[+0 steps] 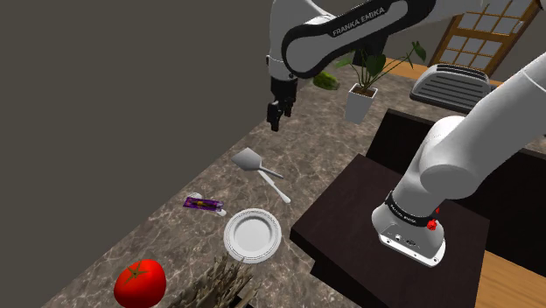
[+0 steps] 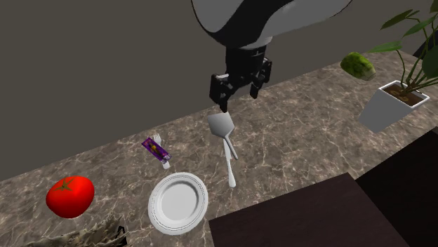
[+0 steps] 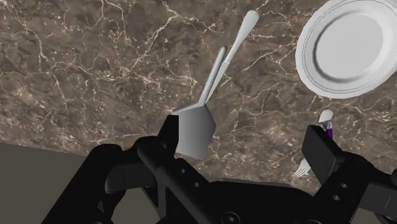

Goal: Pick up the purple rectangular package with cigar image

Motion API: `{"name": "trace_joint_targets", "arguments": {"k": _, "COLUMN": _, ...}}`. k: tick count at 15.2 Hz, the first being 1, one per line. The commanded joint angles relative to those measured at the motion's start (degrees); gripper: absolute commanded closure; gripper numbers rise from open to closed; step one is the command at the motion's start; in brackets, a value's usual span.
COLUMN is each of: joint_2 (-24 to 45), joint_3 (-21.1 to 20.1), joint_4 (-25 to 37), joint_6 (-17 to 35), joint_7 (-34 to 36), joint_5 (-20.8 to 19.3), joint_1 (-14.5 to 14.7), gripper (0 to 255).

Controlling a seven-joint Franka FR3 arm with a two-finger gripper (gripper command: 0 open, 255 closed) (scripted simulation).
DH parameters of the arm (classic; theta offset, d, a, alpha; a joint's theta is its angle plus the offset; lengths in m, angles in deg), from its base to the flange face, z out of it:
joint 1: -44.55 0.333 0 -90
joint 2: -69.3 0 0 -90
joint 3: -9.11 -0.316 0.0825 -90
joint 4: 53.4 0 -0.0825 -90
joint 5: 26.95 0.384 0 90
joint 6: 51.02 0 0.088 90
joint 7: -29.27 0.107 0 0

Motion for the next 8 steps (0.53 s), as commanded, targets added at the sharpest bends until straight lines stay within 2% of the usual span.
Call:
{"name": "trace_joint_targets", "arguments": {"k": 1, "joint_2": 4.0, "joint_3": -0.9, "joint_4": 0.9, "joint_6": 3.2, "joint_7": 0.3, "joint_5": 0.4, "joint_1": 0.8, "gripper": 0}}
{"name": "trace_joint_targets", "arguments": {"k": 8, "joint_2": 17.8, "joint_3": -3.4, "joint_4": 6.0, "joint_6": 12.2, "joint_7": 1.0, "joint_5": 0.6, "joint_1": 3.0, "gripper": 0}}
